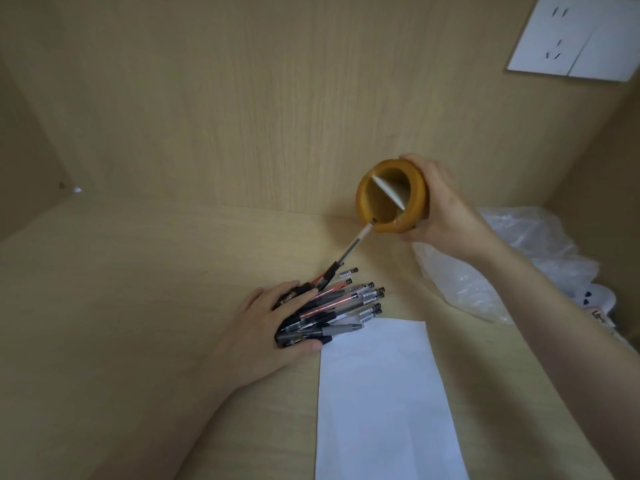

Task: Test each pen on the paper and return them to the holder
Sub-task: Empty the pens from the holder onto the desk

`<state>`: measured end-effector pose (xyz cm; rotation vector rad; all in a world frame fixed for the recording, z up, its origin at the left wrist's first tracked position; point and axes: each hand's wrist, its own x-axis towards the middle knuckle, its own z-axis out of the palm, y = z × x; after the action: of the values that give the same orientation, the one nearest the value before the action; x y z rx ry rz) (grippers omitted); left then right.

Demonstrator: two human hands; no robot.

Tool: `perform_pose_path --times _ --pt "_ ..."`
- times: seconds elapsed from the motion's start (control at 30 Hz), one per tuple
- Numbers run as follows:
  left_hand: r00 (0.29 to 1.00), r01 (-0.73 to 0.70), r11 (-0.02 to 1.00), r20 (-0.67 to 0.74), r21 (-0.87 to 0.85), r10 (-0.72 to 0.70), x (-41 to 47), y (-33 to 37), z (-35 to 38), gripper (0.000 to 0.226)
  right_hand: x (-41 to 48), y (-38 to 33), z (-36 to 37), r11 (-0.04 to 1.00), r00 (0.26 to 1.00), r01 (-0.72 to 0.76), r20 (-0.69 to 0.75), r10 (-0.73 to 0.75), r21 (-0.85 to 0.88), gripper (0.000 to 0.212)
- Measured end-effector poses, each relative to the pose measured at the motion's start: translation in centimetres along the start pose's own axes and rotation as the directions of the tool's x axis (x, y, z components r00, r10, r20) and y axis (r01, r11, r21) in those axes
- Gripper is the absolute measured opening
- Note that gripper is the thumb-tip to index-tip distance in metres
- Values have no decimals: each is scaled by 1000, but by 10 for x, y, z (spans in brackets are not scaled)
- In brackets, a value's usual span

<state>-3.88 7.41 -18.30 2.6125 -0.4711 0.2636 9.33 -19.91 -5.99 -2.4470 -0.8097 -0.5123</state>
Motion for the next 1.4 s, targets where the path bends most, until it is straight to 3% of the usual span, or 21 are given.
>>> perform_pose_path --times 0.2,0.3,0.47,0.57,0.67,0.8,1.1,1.2,1.4 --pt "999 35 999 12 -21 -35 1 2 -2 83 7 -14 -44 997 999 -23 -28 25 79 107" --pt "993 71 997 93 -2 -71 4 6 -5 94 9 -23 -61 992 999 -32 -10 34 119 106" --pt "990 112 990 73 88 -119 19 13 -12 98 10 -26 -49 972 994 -105 1 107 210 108" --pt "991 80 992 98 98 -90 33 27 -13 89 13 -26 -19 906 969 -237 12 248 351 107" --pt "983 55 996 172 77 -67 46 38 -6 95 16 -20 17 762 915 -373 72 398 529 108" --pt "987 9 997 159 73 -21 53 28 3 83 13 -12 56 644 866 -441 108 488 625 106" --pt "976 -134 970 142 -201 164 48 23 -4 51 -1 12 67 586 825 -497 140 547 640 113" --pt "973 -131 961 156 -244 172 47 23 -6 48 -6 12 70 561 830 -516 216 514 647 120" --pt "979 -99 961 146 -258 140 47 18 -3 30 -16 10 70 608 856 -515 334 394 604 105"
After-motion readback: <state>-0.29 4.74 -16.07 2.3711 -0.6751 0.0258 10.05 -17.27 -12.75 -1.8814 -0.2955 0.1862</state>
